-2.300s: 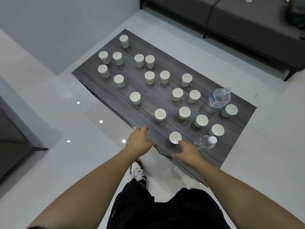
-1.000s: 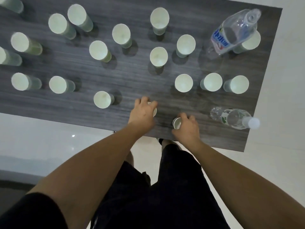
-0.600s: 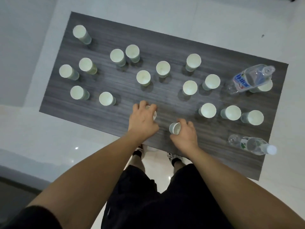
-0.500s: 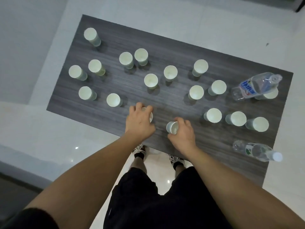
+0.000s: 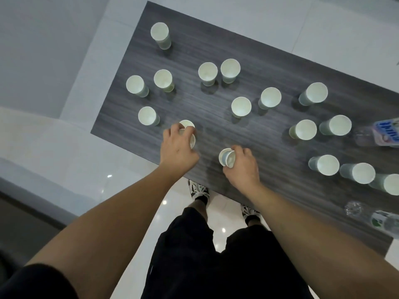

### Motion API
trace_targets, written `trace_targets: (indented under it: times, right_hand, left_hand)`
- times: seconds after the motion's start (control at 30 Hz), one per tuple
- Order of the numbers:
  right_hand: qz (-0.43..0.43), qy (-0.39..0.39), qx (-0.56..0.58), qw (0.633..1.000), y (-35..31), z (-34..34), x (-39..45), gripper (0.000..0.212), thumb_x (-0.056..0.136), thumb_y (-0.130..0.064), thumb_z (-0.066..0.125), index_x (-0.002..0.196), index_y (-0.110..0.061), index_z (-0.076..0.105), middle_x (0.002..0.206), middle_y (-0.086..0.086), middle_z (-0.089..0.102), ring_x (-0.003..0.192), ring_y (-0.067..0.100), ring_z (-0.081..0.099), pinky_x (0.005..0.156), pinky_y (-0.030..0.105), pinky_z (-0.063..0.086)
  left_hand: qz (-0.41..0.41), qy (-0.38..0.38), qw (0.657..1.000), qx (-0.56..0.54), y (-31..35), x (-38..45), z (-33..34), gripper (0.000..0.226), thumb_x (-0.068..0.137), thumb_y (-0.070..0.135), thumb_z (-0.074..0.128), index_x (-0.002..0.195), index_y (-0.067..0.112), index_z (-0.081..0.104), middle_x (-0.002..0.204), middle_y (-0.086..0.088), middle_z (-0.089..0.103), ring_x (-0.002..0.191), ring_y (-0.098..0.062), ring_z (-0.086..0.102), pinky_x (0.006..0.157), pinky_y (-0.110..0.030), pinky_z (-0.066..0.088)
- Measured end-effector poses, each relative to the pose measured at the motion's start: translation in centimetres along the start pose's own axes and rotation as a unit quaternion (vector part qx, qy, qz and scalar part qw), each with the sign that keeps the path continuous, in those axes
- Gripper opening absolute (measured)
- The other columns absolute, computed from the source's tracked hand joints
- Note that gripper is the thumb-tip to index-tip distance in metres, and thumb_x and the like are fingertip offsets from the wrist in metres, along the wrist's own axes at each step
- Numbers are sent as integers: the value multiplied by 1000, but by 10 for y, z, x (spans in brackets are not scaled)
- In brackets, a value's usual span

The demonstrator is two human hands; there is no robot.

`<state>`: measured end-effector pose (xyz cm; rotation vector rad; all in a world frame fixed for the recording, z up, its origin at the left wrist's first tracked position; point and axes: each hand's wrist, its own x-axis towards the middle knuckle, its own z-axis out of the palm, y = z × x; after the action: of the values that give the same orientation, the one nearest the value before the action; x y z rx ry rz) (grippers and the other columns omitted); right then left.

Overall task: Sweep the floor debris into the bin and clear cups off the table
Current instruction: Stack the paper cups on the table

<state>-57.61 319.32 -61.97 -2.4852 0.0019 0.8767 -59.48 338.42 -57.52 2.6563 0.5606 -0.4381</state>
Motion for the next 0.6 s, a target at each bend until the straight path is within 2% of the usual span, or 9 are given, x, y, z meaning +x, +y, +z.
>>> trace_targets:
  times: [0.23,0.47,0.6]
  right_hand:
    - [31,-20,-100,994,2,20,24,70,83,-28,73,145,-19,42,137,10,51,123,34,46,102,41,42]
    - [76,-40,-49,995,6,45,37,83,81,-24,79,151,-18,36,144,12,45,131,34,43,107,40,40]
    - [95,-46,-41,994,5,58,42,77,80,-24,79,146,-18,40,142,14,41,131,35,41,105,40,41]
  left_hand:
    - [17,-24,1000,9,-25,37,2,50,74,12,62,123,19,57,136,-11,45,116,-37,40,90,-38,41]
    - [56,-47,997,24,-37,68,27,55,77,14,65,131,20,56,139,-13,43,117,-37,44,93,-47,44]
    - [76,-69,993,57,-48,76,50,59,85,22,68,141,24,50,149,-11,37,132,-34,37,101,-49,37]
